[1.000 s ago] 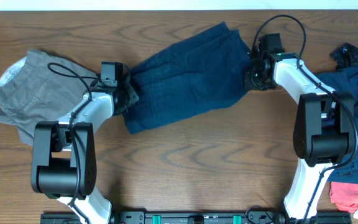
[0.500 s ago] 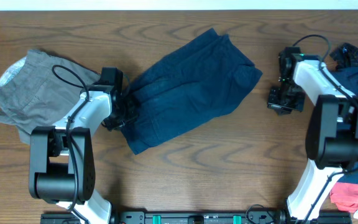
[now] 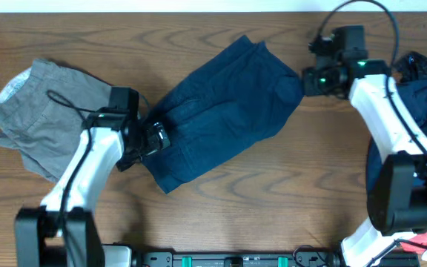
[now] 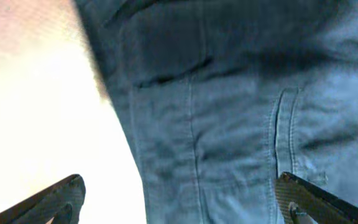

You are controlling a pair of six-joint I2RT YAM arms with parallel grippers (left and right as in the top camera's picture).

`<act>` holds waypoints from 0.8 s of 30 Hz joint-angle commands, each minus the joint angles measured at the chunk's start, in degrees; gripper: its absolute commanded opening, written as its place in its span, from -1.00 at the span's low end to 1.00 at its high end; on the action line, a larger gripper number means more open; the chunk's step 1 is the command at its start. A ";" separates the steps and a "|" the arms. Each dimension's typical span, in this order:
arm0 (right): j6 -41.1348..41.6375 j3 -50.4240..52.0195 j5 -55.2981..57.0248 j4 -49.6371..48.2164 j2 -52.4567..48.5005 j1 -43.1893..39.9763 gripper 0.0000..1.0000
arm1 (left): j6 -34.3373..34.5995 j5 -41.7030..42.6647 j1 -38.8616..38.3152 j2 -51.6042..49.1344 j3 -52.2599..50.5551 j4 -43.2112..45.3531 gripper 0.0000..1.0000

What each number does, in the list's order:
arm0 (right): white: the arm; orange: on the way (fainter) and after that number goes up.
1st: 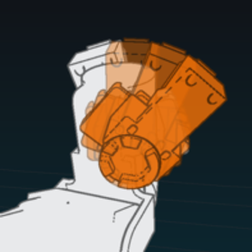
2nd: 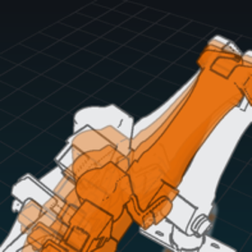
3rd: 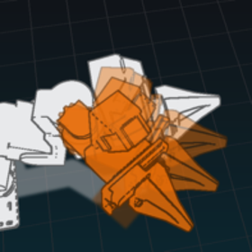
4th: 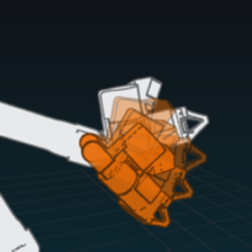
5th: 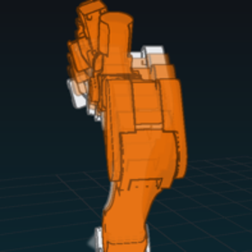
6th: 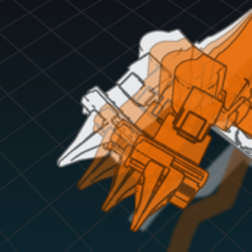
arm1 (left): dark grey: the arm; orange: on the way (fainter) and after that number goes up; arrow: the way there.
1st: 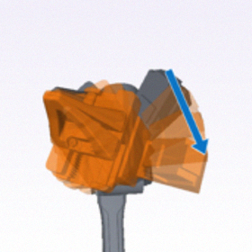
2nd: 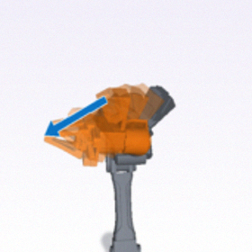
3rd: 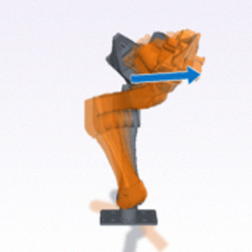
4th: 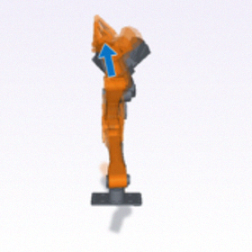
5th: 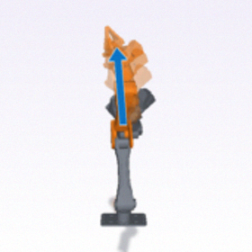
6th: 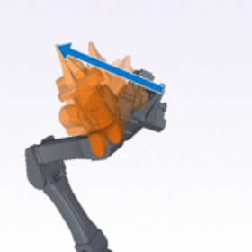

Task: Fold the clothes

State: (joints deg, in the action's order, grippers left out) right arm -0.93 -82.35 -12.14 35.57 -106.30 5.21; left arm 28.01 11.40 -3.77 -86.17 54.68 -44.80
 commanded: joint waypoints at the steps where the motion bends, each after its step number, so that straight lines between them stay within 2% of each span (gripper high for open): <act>1: -3.02 -0.13 -1.90 -3.93 -3.76 1.99 -0.63 | 7.63 -0.26 0.11 0.07 -0.04 -2.69 0.96; 4: -3.02 -0.13 -3.89 -8.96 -7.63 3.28 -0.49 | 11.10 -0.24 0.11 0.00 -0.96 -3.61 0.96; 7: -3.02 -0.13 -4.39 -12.48 -11.72 4.15 -0.21 | 14.21 -0.24 0.11 0.00 -2.34 -3.58 0.96; 8: -3.02 -0.13 -3.76 -12.83 -12.72 4.20 -0.21 | 15.47 -0.20 0.11 0.00 -2.89 -3.54 0.96; 12: 1.11 -0.13 5.27 -10.32 -15.10 3.80 -0.30 | 16.39 -0.04 0.11 0.00 -4.90 -1.62 0.96; 14: 4.28 -0.13 10.16 -6.64 -15.21 3.28 -0.37 | 14.49 0.94 0.11 0.00 -5.95 0.48 0.96; 16: 4.66 -0.13 10.62 -3.19 -15.21 2.80 -0.38 | 10.97 2.86 0.11 -0.02 -7.21 3.58 0.96; 21: 4.74 -0.13 10.69 7.93 -15.21 1.75 -0.64 | 6.21 3.82 0.11 -0.46 -9.73 8.87 0.96; 24: 7.41 -0.13 13.29 13.57 -15.19 1.38 -0.69 | 4.57 4.35 0.11 -1.01 -10.49 10.86 0.96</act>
State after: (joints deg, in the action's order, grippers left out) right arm 3.01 -83.57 -3.33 45.80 -120.57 7.38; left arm 36.16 14.70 -3.79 -86.17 44.99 -34.74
